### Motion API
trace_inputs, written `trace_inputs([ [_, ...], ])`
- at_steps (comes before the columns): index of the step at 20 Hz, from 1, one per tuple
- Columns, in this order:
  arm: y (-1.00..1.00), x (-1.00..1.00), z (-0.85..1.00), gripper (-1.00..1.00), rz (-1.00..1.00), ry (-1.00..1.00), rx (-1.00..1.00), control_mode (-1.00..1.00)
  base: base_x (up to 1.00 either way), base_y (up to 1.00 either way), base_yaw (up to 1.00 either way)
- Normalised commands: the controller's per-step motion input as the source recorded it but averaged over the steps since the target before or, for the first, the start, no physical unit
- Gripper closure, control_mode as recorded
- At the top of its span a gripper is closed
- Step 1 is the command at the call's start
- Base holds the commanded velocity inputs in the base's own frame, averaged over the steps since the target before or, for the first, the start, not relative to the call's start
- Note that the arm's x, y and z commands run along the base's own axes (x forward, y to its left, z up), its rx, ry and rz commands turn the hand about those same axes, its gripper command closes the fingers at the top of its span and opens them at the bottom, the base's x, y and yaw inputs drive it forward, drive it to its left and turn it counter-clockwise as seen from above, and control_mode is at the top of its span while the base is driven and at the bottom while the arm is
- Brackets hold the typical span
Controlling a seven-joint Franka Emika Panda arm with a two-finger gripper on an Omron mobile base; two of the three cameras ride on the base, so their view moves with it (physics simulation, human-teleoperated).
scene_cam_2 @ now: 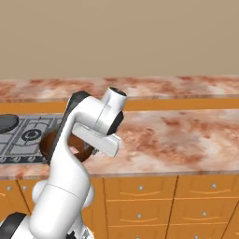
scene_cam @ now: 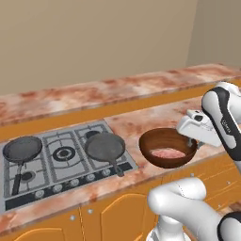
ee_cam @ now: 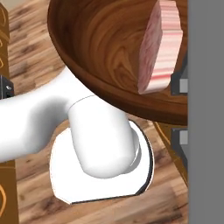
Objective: Place one of the steaks on the plate and the other in the bowl. Then place the bowl in the fridge.
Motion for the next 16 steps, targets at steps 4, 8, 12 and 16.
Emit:
trace_inputs([
  [4,0.00,0.00,0.00,1.00,0.00,0.00,0.00,1.00,-0.02,-1.00,0.00],
  [8,0.00,0.00,0.00,1.00,0.00,0.00,0.00,1.00,-0.06,-1.00,0.00],
  [12,0.00,0.00,0.00,1.00,0.00,0.00,0.00,1.00,-0.23,-1.00,-0.02],
  [16,0.00,0.00,0.00,1.00,0.00,0.00,0.00,1.00,-0.14,-1.00,-0.07],
])
